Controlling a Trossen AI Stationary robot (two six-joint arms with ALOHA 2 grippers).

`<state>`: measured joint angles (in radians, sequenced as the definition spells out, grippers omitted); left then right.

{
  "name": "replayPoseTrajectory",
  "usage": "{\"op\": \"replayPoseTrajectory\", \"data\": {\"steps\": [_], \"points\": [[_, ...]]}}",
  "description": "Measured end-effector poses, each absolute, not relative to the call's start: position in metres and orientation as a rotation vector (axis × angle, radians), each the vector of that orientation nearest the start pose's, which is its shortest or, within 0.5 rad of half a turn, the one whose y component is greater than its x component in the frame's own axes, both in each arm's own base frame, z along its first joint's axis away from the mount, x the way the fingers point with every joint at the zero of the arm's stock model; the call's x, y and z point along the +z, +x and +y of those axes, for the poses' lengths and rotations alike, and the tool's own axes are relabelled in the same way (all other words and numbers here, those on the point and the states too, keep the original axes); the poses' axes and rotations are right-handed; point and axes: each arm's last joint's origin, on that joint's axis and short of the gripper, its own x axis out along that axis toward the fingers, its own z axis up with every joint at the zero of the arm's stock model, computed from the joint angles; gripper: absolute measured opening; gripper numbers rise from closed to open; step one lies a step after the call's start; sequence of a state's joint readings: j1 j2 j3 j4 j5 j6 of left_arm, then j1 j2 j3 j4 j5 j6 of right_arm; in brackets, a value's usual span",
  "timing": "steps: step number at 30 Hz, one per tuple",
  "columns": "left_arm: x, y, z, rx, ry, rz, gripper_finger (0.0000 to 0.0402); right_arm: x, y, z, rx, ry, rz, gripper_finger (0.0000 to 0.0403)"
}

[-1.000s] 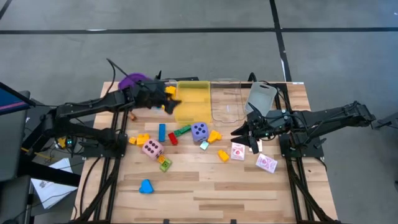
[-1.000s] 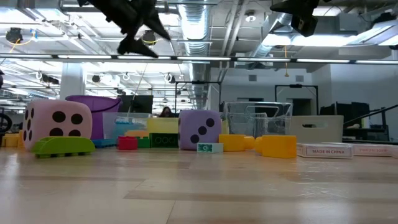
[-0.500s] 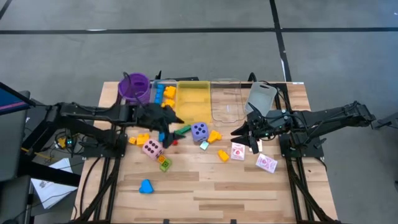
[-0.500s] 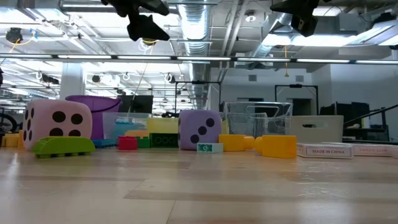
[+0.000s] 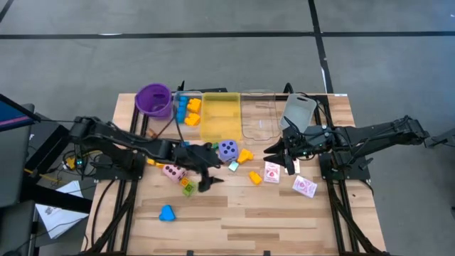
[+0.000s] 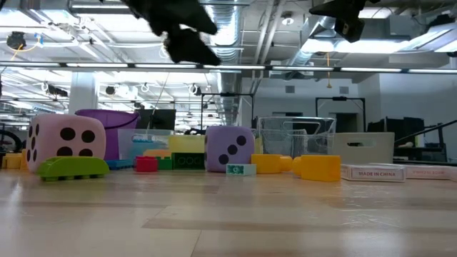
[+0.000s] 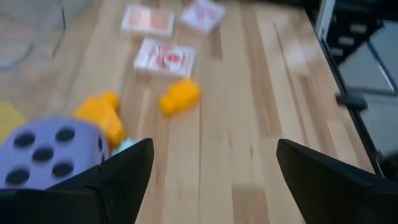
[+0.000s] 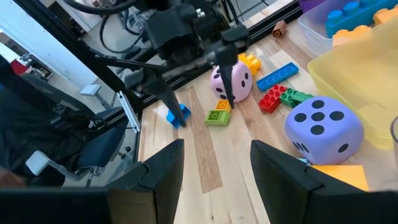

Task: Pick & Place Toys
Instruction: Put the right yellow stud game piece into the left transparent bin

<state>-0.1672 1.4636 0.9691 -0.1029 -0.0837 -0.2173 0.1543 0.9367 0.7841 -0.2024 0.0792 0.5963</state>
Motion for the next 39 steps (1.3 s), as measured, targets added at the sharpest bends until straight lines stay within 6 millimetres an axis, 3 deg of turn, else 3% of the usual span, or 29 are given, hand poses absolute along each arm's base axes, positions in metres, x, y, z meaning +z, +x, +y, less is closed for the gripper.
{"op": "replayPoseTrajectory", "data": {"steps": [8,18,31,39], "points": [[0.221,0.350,-0.045,0.029,-0.164,0.455,0.0333,0.304,0.203,0.029,-0.034,0.555,0.366,0.0179],[0.174,0.366,-0.039,0.101,-0.299,0.551,0.0333,0.298,0.201,0.029,-0.053,0.544,0.434,0.0179],[0.190,0.379,-0.034,0.208,-0.247,0.470,0.0333,0.274,0.198,0.031,-0.088,0.412,0.663,0.0179],[0.191,0.376,-0.024,0.239,-0.246,0.504,0.0333,0.246,0.219,0.064,-0.117,0.232,0.754,0.0141]]}}
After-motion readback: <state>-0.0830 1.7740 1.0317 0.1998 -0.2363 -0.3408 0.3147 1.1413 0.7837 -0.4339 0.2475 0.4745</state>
